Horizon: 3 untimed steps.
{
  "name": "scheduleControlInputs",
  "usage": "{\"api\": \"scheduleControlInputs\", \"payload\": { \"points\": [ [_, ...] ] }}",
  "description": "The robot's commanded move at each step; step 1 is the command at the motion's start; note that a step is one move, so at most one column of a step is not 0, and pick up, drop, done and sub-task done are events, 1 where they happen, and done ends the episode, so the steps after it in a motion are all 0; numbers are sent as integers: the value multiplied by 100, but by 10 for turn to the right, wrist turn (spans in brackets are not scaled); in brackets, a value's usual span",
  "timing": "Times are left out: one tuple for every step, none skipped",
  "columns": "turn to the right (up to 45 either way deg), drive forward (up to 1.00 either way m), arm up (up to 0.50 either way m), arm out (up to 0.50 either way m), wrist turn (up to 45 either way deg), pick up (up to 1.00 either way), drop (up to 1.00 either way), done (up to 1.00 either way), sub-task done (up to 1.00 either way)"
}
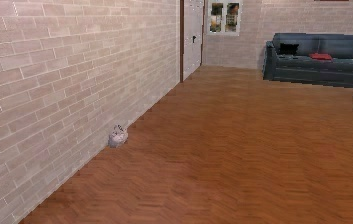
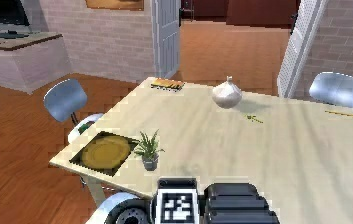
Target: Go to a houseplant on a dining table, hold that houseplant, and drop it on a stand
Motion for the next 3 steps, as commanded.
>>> {"api": "scheduleControlInputs", "payload": {
  "points": [
    [0,0,0,26,0,0,0,0,0],
    [0,0,0,0,450,0,0,0,0],
    [0,0,0,0,450,0,0,0,0]
  ]
}}
